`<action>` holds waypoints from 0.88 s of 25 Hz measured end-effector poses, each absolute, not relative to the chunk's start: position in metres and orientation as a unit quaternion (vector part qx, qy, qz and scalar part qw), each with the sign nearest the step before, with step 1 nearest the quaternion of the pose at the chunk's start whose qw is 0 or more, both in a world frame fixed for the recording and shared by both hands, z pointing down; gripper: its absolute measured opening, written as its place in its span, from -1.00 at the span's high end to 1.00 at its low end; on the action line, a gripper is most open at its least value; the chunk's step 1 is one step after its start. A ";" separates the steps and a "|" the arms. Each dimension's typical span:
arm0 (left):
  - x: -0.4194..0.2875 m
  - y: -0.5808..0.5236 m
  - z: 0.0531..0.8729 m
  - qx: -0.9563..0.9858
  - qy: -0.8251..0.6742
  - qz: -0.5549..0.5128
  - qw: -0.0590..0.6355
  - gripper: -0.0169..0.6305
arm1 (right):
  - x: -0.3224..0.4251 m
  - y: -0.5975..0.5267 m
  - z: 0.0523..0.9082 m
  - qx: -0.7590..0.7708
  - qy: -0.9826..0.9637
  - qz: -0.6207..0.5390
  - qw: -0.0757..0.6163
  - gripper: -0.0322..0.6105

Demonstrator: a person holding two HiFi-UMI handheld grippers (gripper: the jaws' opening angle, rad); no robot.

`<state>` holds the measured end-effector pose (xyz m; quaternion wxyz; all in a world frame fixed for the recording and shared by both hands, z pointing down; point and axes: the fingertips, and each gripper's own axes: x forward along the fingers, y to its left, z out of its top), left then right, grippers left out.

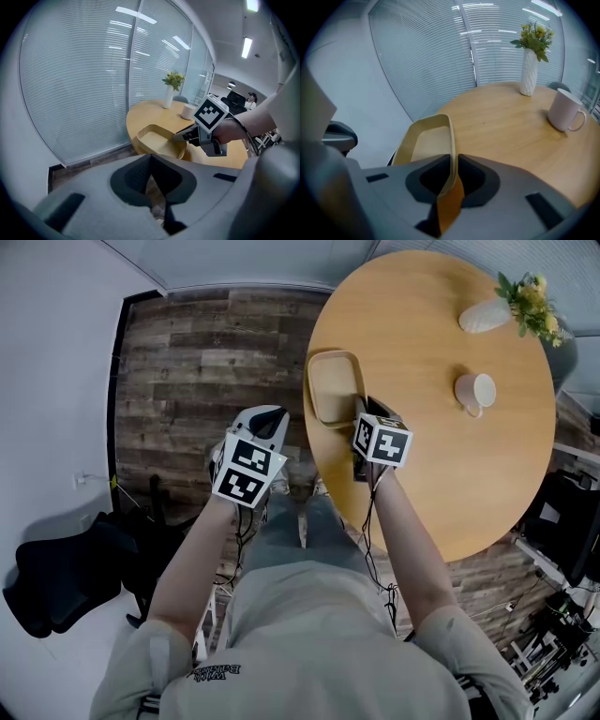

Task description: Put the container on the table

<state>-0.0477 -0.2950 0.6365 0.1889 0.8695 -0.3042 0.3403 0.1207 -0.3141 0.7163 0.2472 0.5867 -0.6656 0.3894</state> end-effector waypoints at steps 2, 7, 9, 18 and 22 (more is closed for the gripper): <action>-0.046 -0.293 0.632 0.870 -0.307 0.336 0.188 0.88 | 0.123 -0.313 0.710 0.588 -0.668 0.387 0.244 0.79; -0.045 -0.291 0.608 0.876 -0.311 0.325 0.175 0.88 | 0.123 -0.315 0.678 0.595 -0.679 0.371 0.218 0.79; -0.047 -0.291 0.596 0.876 -0.319 0.317 0.172 0.88 | 0.123 -0.316 0.664 0.598 -0.685 0.362 0.207 0.79; -0.050 -0.303 0.522 0.886 -0.352 0.275 0.121 0.88 | 0.116 -0.319 0.577 0.581 -0.725 0.344 0.138 0.79; -0.053 -0.305 0.487 0.889 -0.369 0.252 0.099 0.88 | 0.113 -0.317 0.520 0.571 -0.754 0.303 0.113 0.79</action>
